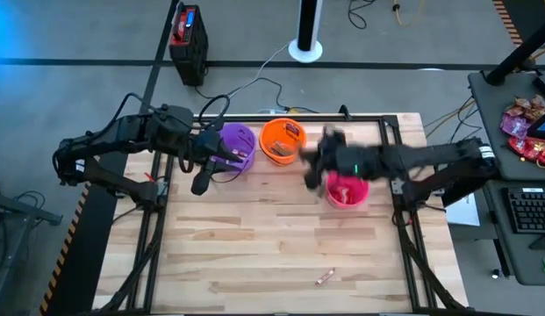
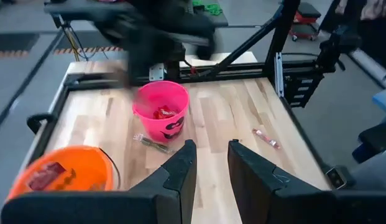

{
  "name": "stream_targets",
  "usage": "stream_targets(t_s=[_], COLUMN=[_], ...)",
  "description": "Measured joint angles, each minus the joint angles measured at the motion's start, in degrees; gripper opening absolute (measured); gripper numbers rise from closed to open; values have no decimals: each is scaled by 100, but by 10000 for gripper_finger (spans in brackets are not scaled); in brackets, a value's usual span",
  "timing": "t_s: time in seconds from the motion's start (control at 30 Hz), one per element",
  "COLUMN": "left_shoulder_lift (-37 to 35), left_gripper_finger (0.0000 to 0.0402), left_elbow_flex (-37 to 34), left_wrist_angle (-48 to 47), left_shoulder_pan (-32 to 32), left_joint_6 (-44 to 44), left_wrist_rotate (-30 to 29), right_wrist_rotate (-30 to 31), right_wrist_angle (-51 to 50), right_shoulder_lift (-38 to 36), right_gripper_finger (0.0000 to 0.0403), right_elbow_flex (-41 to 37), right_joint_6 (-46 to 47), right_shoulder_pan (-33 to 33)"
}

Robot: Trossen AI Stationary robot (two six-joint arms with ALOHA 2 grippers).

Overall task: Sort candy by brand, put in halloween buckets
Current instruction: Put the orange candy into the orange bucket, then put the white candy into the violet bucket

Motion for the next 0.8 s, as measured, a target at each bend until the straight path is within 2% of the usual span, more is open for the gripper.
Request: stream_targets(t_s=[0.13, 0.27, 0.33, 0.5, 0.6, 0.7, 0.8], left_shoulder_lift=[-13, -22, -1, 154, 322, 545, 876], left_gripper_finger=[76, 76, 76, 76, 76, 76, 76], left_elbow_flex=[-86, -208, -309, -397, -405, -405, -405], left_wrist_angle=[74, 221, 339, 346, 338, 257, 252], left_shoulder_pan=[-120, -453, -708, -1408, -1704, -1887, -2017], left_joint_6=[-474, -1035, -1385, -2278, -2820, -3328, -3740], left_wrist_rotate=[-7, -47, -402, -1719, -2330, -2664, -2709], right_wrist_rotate=[-74, -785, -784, -1521, -1636, -2030, -2455], right_wrist_angle=[873, 1203, 1272, 1528, 1294, 1171, 961], right_shoulder_lift=[231, 710, 993, 1466, 1696, 1853, 1839], right_gripper_finger=[11, 11, 13, 47, 80, 111, 135], right_elbow_flex=[-32, -69, -77, -41, 32, 130, 324], right_joint_6=[-661, -895, -899, -892, -886, -948, -1063], right_shoulder_pan=[-1034, -1869, -2148, -2579, -2696, -2779, -2796])
